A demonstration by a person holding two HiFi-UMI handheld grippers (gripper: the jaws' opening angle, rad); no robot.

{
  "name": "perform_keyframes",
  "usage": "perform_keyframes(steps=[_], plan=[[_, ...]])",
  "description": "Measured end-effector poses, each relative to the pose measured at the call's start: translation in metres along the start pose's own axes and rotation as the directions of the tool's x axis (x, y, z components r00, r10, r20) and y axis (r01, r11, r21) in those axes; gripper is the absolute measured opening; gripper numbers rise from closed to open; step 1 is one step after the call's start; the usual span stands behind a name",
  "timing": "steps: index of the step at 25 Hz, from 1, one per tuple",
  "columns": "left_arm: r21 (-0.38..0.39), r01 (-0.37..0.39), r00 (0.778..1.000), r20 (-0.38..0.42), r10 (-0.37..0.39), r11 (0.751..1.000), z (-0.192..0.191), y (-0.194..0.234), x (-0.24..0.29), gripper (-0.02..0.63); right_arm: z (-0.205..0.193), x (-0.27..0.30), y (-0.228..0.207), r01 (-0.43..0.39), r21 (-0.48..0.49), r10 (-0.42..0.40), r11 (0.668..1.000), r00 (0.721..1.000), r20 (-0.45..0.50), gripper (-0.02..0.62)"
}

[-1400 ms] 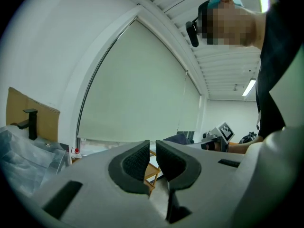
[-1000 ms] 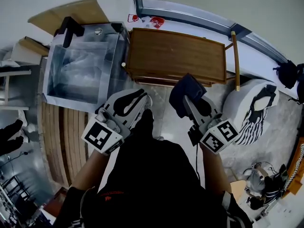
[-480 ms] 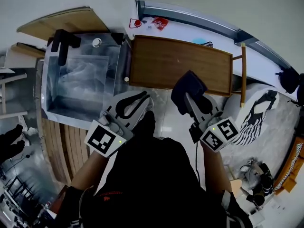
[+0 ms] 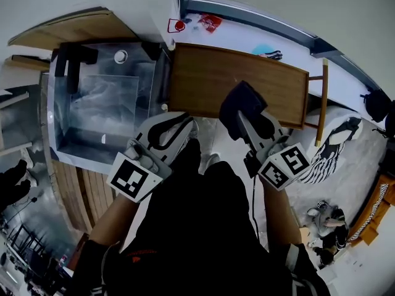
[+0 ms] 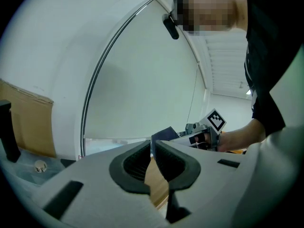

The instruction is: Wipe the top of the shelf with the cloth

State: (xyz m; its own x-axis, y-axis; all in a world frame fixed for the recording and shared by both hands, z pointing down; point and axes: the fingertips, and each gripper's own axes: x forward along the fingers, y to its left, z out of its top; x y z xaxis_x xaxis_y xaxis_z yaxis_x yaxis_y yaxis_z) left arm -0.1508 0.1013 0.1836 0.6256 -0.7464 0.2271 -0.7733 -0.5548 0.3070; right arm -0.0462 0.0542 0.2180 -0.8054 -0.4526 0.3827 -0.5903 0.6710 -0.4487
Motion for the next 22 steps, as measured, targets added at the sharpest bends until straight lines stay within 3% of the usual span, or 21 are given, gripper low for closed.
perform_keyframes(steps=[9, 22], plan=[[-0.034, -0.039, 0.999, -0.037, 0.037, 0.999, -0.022, 0.029, 0.013, 0.044, -0.008, 0.041, -0.03, -0.014, 0.01, 0.015, 1.0, 0.999, -0.039, 0.06], [-0.062, -0.182, 0.982, -0.058, 0.179, 0.981, -0.052, 0.067, 0.038, 0.044, -0.031, 0.108, -0.076, -0.118, 0.014, 0.119, 0.993, 0.985, -0.123, 0.06]])
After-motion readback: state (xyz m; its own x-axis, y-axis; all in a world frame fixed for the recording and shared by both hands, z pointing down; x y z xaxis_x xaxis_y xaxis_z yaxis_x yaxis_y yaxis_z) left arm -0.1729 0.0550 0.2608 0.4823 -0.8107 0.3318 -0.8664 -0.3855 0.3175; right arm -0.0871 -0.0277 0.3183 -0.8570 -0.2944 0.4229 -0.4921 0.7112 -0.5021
